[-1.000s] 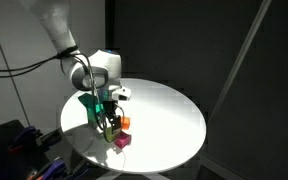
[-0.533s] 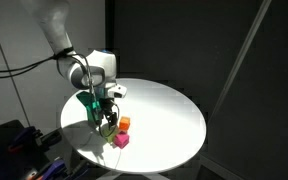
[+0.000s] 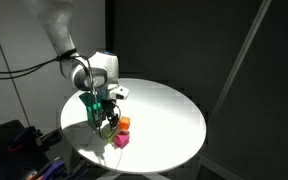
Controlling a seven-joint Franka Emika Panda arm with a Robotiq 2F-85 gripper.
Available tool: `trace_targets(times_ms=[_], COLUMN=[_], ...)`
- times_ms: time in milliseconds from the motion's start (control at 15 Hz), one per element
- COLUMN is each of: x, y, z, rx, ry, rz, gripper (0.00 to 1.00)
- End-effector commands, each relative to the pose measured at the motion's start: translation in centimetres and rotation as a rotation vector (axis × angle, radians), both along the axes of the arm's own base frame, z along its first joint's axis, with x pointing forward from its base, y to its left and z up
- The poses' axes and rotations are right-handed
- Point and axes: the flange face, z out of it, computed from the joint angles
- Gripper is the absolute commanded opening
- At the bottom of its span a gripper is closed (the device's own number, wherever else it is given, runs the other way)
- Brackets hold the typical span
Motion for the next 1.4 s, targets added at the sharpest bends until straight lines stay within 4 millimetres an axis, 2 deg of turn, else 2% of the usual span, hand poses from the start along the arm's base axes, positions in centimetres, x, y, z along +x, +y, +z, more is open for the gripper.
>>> trace_targets(times_ms=[0,467,1333], x=[0.6,1.4,3.7], y=[-1.4,-3.8,-6.1], z=[-0.5,-1.0,-1.4], rx=[-0.026,-0.038,-0.017], ry=[-0.004,-0.005,-0.004], rz=[-0.033,-0.042,-0.049], gripper=[1.0,1.0,1.0])
